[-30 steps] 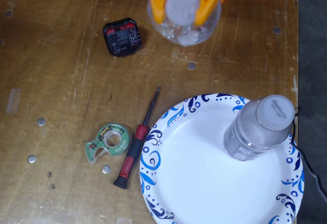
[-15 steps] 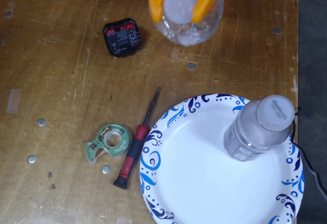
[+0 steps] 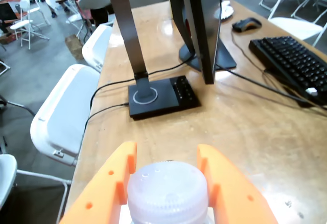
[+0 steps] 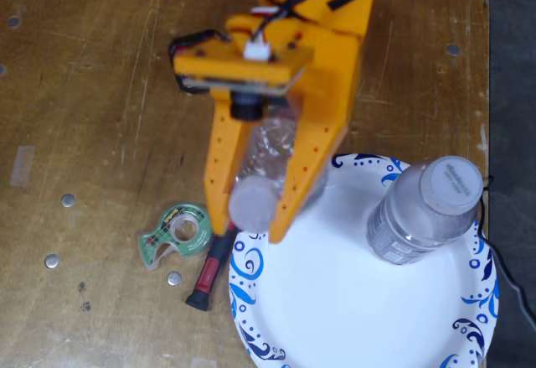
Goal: Move the bottles to the plate
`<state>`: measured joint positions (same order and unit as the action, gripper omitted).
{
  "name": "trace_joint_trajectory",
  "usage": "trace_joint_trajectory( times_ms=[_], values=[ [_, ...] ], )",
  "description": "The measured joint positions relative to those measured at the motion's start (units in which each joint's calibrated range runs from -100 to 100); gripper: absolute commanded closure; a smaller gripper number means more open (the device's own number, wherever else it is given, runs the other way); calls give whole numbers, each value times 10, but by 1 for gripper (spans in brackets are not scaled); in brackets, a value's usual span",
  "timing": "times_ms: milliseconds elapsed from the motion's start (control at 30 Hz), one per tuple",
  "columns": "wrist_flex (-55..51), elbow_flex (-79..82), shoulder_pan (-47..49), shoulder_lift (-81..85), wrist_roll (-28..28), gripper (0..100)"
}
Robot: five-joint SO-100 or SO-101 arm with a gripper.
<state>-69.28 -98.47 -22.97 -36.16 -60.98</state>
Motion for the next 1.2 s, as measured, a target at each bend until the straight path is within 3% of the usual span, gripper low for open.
trace_joint_trajectory(
  times_ms=[100, 267, 400, 733, 1200],
  values=[
    [29, 0, 21, -44, -16, 99],
    [167, 0, 35, -141, -36, 99],
    [270, 1, 38, -206, -37, 99],
    [406, 1, 43, -294, -38, 99],
    [722, 2, 41, -411, -38, 99]
  ],
)
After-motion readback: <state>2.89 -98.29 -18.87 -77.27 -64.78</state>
